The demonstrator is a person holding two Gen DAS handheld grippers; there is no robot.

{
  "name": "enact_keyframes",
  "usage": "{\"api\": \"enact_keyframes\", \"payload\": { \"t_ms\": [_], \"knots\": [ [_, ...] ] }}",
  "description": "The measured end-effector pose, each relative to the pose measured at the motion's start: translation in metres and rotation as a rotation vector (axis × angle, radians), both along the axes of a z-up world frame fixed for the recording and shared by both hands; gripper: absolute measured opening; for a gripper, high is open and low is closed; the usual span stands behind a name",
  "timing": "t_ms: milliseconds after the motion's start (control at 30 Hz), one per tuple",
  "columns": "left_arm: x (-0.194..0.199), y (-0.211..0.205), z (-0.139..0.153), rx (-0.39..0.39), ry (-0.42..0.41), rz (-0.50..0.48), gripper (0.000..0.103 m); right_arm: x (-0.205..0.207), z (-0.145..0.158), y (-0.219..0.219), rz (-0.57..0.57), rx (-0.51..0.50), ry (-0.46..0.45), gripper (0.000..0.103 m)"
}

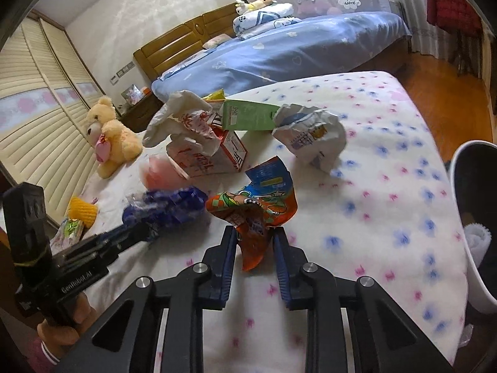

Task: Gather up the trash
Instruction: 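Grasp the blue plastic bag with the left tool while the right tool grasps the orange wrapper, then carry the blue bag and orange wrapper over the trash bin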

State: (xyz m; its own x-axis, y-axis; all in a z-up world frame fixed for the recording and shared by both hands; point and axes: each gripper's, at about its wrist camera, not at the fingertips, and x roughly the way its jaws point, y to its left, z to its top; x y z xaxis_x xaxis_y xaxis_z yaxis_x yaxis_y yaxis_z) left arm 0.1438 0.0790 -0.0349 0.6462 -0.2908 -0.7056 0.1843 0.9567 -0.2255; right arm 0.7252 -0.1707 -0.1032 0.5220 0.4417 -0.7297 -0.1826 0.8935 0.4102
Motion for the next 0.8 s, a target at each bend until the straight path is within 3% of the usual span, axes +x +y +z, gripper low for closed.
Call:
{"api": "enact_keyframes", "payload": {
  "t_ms": [800],
  "knots": [
    [-0.022, -0.093, 0.021, 0.007, -0.008, -0.153, 0.028, -0.055, 0.017, -0.108, -0.201, -0.024, -0.040, 0.024]
  ]
}}
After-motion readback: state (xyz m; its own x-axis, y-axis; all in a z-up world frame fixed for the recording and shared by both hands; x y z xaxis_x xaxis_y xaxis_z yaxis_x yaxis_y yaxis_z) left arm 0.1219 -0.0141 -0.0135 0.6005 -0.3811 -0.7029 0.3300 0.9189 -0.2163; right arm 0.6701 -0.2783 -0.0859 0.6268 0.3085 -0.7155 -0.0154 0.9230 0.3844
